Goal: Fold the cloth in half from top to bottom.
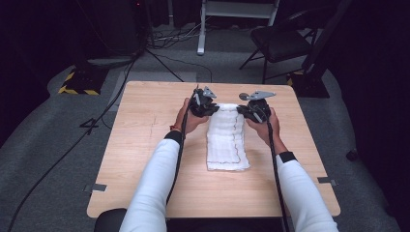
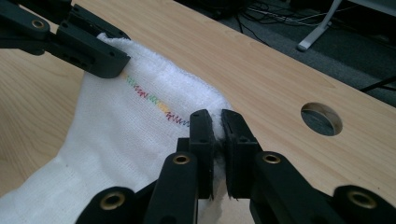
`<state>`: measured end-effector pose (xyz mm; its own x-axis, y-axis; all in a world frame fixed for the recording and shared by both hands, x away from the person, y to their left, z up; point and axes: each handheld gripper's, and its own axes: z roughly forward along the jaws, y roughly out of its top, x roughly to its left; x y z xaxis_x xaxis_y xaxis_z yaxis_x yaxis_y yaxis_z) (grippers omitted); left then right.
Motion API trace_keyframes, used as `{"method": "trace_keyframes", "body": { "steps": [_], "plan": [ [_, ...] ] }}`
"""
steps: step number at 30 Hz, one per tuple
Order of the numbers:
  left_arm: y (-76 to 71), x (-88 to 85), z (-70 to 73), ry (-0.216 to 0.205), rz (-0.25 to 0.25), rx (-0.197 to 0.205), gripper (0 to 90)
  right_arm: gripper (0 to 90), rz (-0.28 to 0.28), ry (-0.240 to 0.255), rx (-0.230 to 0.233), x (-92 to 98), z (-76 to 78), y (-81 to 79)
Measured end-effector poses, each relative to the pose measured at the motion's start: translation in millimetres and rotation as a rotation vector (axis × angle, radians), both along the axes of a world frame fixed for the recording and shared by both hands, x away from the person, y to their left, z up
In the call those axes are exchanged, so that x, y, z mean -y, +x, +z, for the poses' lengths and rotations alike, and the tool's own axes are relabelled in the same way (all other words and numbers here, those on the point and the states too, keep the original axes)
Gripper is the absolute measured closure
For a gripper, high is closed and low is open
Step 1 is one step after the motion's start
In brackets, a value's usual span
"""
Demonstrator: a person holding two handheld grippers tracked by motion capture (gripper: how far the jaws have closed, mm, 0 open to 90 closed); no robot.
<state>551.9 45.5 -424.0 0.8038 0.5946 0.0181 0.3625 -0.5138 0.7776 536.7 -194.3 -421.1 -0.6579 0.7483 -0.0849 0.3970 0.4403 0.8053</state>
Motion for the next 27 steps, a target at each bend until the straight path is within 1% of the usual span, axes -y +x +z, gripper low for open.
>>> {"method": "trace_keyframes", "body": {
  "steps": [4, 5, 7, 10, 12, 13, 16, 17, 18, 23, 27],
  "plan": [
    [-10.7, -4.8, -3.3, -0.025, -0.043, -0.005, 81.0, 83.6, 0.033, 0.016, -0.009, 2.8, -5.0, -9.8],
    [-14.0, -5.4, -4.3, -0.021, -0.055, -0.002, 81.1, 83.6, 0.043, 0.016, -0.011, 3.6, -5.8, -12.9],
    [-21.5, -7.3, -5.7, -0.033, -0.083, -0.002, 81.0, 83.6, 0.067, 0.019, -0.013, 5.6, -6.7, -19.5],
    [-32.7, -9.6, -6.8, -0.033, -0.121, -0.001, 81.0, 83.5, 0.107, 0.025, -0.017, 9.7, -7.3, -30.6],
    [-40.4, -10.2, -7.4, -0.017, -0.142, 0.005, 80.9, 83.6, 0.132, 0.02, -0.021, 11.7, -8.7, -37.5],
    [-45.0, -10.8, -7.6, -0.013, -0.168, 0.001, 80.7, 83.6, 0.144, 0.021, -0.025, 12.5, -9.8, -41.3],
    [-55.8, -11.9, -9.4, -0.009, -0.216, -0.001, 80.2, 83.6, 0.179, 0.018, -0.032, 14.3, -13.2, -53.2],
    [-55.8, -11.9, -9.4, -0.009, -0.216, -0.001, 80.2, 83.5, 0.19, 0.021, -0.036, 15.3, -14.4, -57.1],
    [-63.5, -12.7, -12.0, 0.0, -0.243, -0.004, 80.4, 83.6, 0.204, 0.017, -0.035, 16.0, -16.1, -61.7],
    [-82.3, -14.1, -18.6, 0.016, -0.299, -0.017, 80.8, 83.5, 0.249, 0.002, -0.046, 18.7, -21.4, -78.4],
    [-95.4, -13.2, -23.0, 0.026, -0.325, -0.023, 80.8, 83.5, 0.28, 0.002, -0.056, 22.1, -25.5, -90.3]
  ]
}}
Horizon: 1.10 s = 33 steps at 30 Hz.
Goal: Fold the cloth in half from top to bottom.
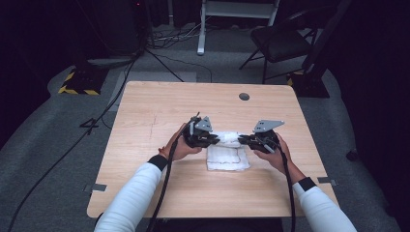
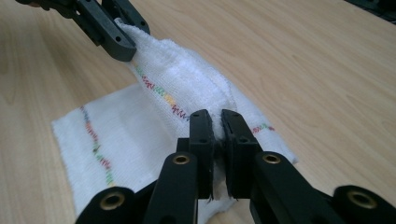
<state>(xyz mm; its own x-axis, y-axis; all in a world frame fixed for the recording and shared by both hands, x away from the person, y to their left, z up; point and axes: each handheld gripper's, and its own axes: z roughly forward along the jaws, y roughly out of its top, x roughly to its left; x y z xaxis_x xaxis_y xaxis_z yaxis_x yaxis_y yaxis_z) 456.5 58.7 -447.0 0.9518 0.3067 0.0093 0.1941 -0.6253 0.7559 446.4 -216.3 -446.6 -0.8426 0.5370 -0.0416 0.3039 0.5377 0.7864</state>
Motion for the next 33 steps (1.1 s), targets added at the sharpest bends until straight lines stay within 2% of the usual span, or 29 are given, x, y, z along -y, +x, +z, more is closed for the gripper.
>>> {"method": "trace_keyframes", "body": {
  "steps": [7, 16, 24, 33],
  "plan": [
    [-18.9, 4.2, -8.7, 0.054, -0.034, 0.0, 80.5, 83.4, 0.041, -0.022, -0.022, 1.7, -9.1, -15.7],
    [-38.4, 8.2, -17.3, 0.088, -0.071, 0.009, 80.1, 83.2, 0.074, -0.046, -0.044, 5.9, -16.0, -33.5],
    [-46.7, 7.6, -24.4, 0.11, -0.078, 0.003, 79.2, 79.3, 0.084, -0.092, -0.049, 6.2, -25.3, -44.0],
    [-57.5, 4.6, -33.0, 0.126, -0.079, 0.001, 76.8, 76.2, 0.096, -0.123, -0.06, 8.9, -34.7, -53.7]
  ]
}}
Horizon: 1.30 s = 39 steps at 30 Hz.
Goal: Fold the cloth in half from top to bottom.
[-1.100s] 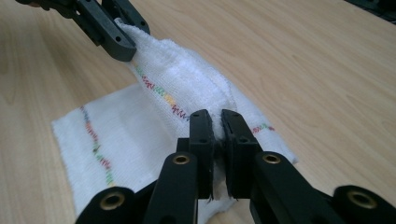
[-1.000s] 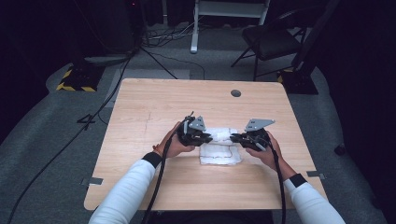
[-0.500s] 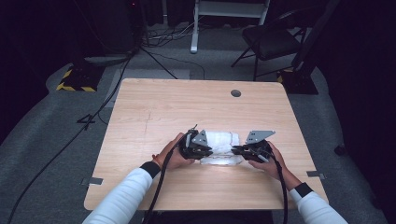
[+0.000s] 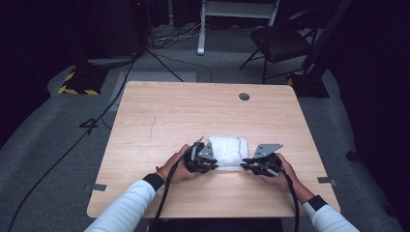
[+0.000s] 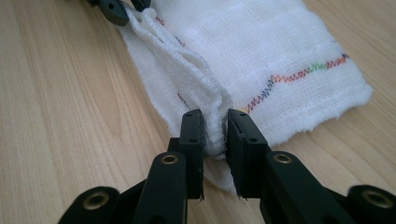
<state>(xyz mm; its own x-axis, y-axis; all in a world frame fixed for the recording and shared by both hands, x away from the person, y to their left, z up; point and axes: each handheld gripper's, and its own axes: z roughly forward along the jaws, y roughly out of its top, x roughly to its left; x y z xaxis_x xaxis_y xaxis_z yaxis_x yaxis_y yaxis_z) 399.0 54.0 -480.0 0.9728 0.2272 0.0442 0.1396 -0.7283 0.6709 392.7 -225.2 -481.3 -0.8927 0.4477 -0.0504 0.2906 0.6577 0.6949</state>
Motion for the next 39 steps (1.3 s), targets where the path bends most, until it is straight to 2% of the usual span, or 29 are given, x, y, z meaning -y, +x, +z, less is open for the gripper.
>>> {"method": "trace_keyframes", "body": {
  "steps": [10, 13, 14, 16, 18, 21, 26, 27, 28, 29, 32, 34, 36, 39],
  "plan": [
    [-9.8, -1.0, -3.4, -0.019, 0.01, -0.019, 67.2, 62.3, -0.015, 0.01, -0.004, 2.5, -4.6, -9.9],
    [-16.3, -1.6, -0.6, -0.014, 0.01, -0.013, 59.9, 54.7, -0.013, 0.006, 0.0, 2.0, -3.1, -13.1],
    [-18.5, -2.0, 1.1, -0.013, 0.012, -0.013, 56.3, 48.5, -0.021, -0.002, 0.0, 1.7, -2.1, -14.3],
    [-21.9, -3.5, 3.8, -0.02, 0.011, -0.021, 53.6, 45.6, -0.036, -0.01, 0.002, 2.9, -0.6, -15.9],
    [-25.3, -6.1, 7.8, -0.023, 0.019, -0.011, 49.9, 41.7, -0.043, 0.0, 0.01, 5.5, 2.0, -18.1],
    [-29.0, -10.1, 12.3, -0.043, 0.053, -0.001, 43.1, 38.5, -0.058, 0.003, 0.047, 8.7, 9.9, -21.0],
    [-23.9, -16.4, 15.6, -0.072, 0.14, 0.022, 33.2, 38.8, -0.084, 0.04, 0.091, 12.7, 21.9, -19.5],
    [-21.3, -16.8, 15.0, -0.08, 0.163, 0.014, 32.5, 43.0, -0.086, 0.039, 0.093, 12.4, 22.4, -18.6],
    [-18.6, -16.5, 14.3, -0.067, 0.177, 0.012, 32.9, 46.6, -0.086, 0.03, 0.091, 11.7, 22.5, -17.7],
    [-16.6, -15.2, 12.6, -0.055, 0.193, 0.029, 32.8, 47.1, -0.083, 0.018, 0.095, 9.9, 21.6, -16.9],
    [-10.5, -13.4, 9.5, -0.078, 0.211, 0.014, 32.3, 48.1, -0.086, 0.002, 0.104, 4.9, 17.3, -13.8],
    [-6.8, -9.7, 6.8, -0.071, 0.221, 0.02, 32.3, 48.1, -0.091, -0.001, 0.091, 0.8, 12.8, -10.2],
    [-2.2, -5.0, 3.1, -0.065, 0.218, -0.002, 32.4, 46.9, -0.093, -0.012, 0.07, -4.1, 6.9, -5.8],
    [1.7, 0.7, -2.7, -0.039, 0.213, -0.003, 32.2, 43.5, -0.098, -0.017, 0.031, -10.4, -1.7, 1.3]
  ]
}}
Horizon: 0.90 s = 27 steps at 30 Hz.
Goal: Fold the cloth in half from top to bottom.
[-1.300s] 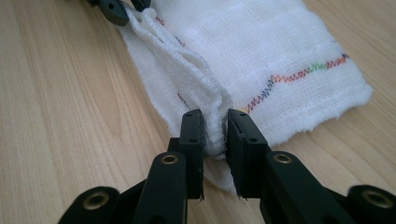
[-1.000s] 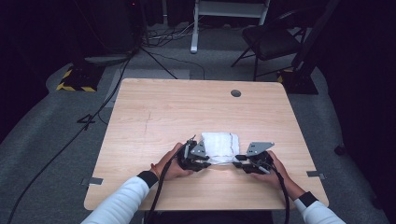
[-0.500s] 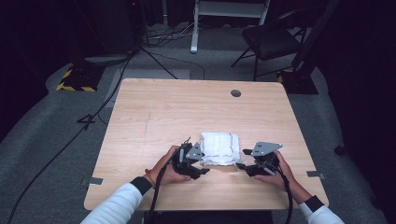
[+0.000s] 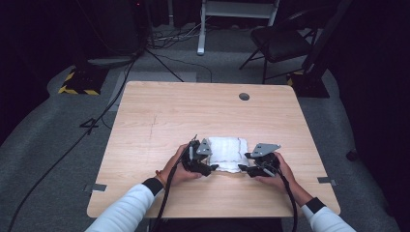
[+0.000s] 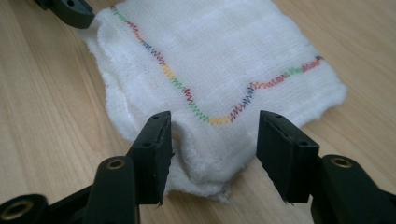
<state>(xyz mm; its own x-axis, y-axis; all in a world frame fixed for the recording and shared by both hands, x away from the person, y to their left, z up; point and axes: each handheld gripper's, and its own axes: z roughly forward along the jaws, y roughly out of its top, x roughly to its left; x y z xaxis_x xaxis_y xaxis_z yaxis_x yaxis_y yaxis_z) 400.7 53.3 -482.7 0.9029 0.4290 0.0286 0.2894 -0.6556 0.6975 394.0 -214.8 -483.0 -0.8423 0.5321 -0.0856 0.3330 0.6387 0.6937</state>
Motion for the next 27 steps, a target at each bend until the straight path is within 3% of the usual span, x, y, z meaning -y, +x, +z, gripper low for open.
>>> {"method": "trace_keyframes", "body": {
  "steps": [3, 9, 12, 17, 20, 27],
  "plan": [
    [6.1, 3.0, -6.2, 0.035, 0.012, 0.005, 32.1, 42.2, -0.006, 0.021, -0.031, -2.6, -2.6, 7.2],
    [22.6, -1.1, -8.4, 0.037, 0.038, 0.006, 31.1, 41.8, -0.016, 0.044, -0.042, -8.9, -5.3, 23.8],
    [29.2, -4.8, -10.8, 0.02, 0.048, 0.022, 30.9, 41.8, -0.01, 0.049, -0.044, -11.7, -5.7, 33.0],
    [45.1, -11.4, -12.1, 0.005, 0.067, -0.002, 29.6, 42.1, -0.01, 0.066, -0.054, -14.5, -7.0, 49.4],
    [52.7, -14.2, -12.7, -0.01, 0.077, -0.034, 29.2, 42.0, -0.013, 0.059, -0.056, -17.8, -6.3, 56.7],
    [56.9, -15.5, -10.9, 0.016, 0.104, -0.029, 24.9, 41.7, -0.021, 0.022, -0.061, -26.3, -2.6, 65.0]
  ]
}}
